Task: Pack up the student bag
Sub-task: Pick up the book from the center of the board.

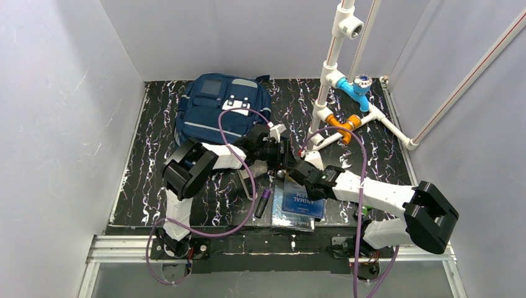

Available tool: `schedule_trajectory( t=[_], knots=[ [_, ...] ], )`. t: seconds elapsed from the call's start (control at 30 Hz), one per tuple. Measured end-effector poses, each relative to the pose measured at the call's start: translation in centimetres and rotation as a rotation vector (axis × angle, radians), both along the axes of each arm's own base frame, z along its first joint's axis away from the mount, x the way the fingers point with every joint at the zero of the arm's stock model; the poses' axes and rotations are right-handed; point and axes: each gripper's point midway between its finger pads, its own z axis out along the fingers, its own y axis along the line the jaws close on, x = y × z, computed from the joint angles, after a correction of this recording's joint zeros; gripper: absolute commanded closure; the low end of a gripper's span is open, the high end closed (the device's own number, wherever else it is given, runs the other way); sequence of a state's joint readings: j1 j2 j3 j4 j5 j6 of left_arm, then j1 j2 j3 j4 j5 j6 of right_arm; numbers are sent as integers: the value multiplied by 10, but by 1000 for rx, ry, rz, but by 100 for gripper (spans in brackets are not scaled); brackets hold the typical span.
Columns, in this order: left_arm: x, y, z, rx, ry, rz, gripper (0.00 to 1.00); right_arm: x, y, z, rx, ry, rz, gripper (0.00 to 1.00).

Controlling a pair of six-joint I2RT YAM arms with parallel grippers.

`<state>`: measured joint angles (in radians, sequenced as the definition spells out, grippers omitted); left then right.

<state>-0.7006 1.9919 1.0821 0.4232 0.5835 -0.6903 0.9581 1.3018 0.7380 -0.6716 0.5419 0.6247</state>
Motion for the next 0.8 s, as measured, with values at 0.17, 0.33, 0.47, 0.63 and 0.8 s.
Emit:
schedule_trajectory(
  t=[0.17, 0.33, 0.47, 0.63, 0.8],
  knots=[
    [-6, -1, 3, -15, 18, -24, 52, 0, 0, 0, 0, 1, 2, 99],
    [-9, -1, 11, -31, 14, -32, 53, 0, 0, 0, 0, 1, 3, 99],
    [-8, -3, 17, -45, 12, -29, 61, 0, 0, 0, -2, 2, 5, 99],
    [-8, -6, 23, -74, 29, -16, 70, 0, 0, 0, -4, 2, 10, 99],
    [-12, -9, 30, -122, 75, -7, 57, 0, 0, -1, -5, 5, 17, 99]
  ],
)
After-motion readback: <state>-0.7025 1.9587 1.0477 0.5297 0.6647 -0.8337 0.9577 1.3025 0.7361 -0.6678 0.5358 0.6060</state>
